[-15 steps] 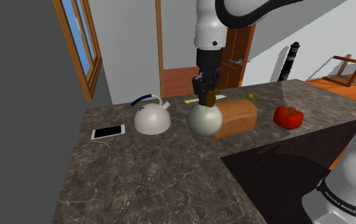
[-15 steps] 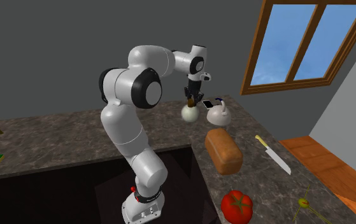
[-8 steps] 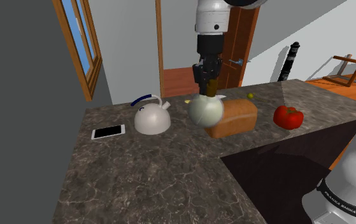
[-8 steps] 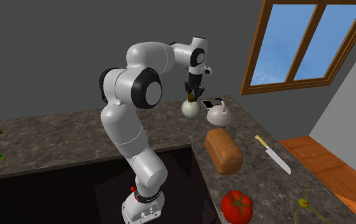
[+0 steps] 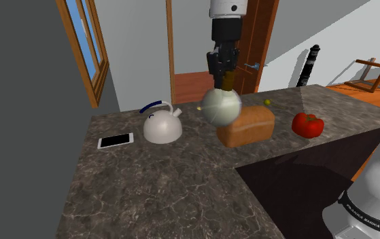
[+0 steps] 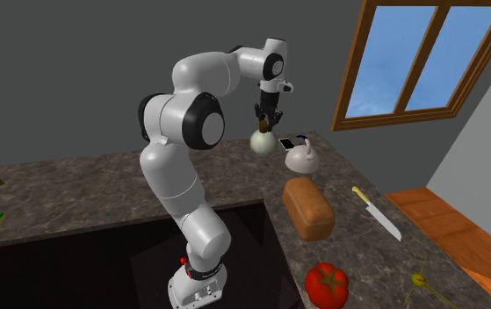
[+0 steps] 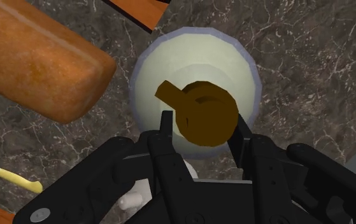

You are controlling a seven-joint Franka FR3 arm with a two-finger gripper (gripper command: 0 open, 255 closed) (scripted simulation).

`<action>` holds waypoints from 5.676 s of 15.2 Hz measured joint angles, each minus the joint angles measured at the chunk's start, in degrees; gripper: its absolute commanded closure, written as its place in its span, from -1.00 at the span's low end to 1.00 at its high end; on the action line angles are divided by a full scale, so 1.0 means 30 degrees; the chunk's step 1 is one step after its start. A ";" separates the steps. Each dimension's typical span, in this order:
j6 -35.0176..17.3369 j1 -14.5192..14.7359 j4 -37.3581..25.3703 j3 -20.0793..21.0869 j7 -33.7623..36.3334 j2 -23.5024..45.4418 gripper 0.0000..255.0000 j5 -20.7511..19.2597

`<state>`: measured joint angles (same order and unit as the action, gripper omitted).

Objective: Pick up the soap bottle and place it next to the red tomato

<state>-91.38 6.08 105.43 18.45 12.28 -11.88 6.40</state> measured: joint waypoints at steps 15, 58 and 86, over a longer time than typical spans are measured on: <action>0.1314 -0.1607 0.2917 -0.3580 -0.5120 -0.3895 1.00 -0.0511; 0.1727 -0.7834 -0.5588 -1.9887 -2.7383 0.4247 1.00 -0.2710; -0.5224 -0.8097 0.0816 -2.0109 -2.7897 0.4927 1.00 -0.2316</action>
<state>-107.05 -18.21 107.88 -41.88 -71.41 2.90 -0.55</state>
